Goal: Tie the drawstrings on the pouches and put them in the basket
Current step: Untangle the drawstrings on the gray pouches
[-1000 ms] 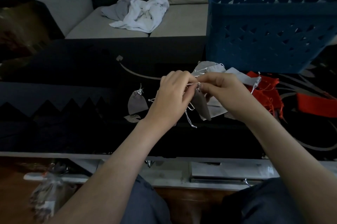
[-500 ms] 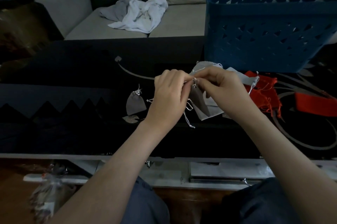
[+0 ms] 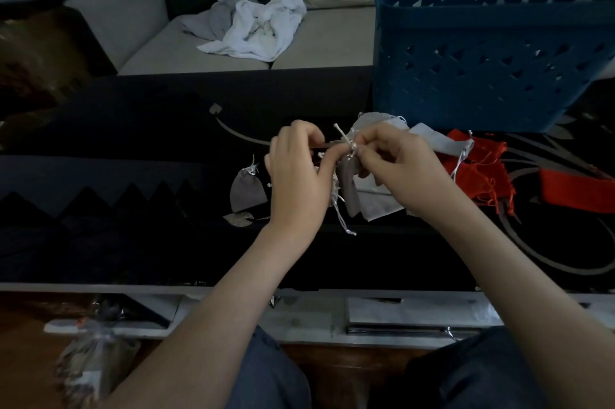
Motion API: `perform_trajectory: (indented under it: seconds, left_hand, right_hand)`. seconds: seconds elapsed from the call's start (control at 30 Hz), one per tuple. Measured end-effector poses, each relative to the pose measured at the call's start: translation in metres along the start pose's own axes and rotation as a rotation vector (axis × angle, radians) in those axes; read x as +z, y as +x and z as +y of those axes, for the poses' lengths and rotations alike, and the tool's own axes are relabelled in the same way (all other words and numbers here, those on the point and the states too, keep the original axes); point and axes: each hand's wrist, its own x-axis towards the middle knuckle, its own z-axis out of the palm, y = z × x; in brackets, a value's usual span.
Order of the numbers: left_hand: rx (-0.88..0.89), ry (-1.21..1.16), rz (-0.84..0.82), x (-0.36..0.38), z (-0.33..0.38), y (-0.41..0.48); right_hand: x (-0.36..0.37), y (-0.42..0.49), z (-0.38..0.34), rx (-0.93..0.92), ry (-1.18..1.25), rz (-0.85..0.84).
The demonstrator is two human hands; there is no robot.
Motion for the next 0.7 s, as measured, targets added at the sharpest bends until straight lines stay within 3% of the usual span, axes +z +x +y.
perform_trajectory:
  seconds: [0.43, 0.57, 0.7]
  left_hand:
    - [0.516, 0.456, -0.005, -0.004, -0.011, 0.006]
    - [0.515, 0.462, -0.034, -0.004, -0.011, 0.005]
    - [0.473, 0.232, -0.073, -0.007, -0.012, 0.008]
  right_hand:
    - [0.006, 0.001, -0.002, 0.067, -0.008, 0.007]
    - [0.006, 0.001, -0.003, 0.086, -0.002, 0.001]
    - [0.004, 0.001, -0.006, 0.119, 0.159, -0.051]
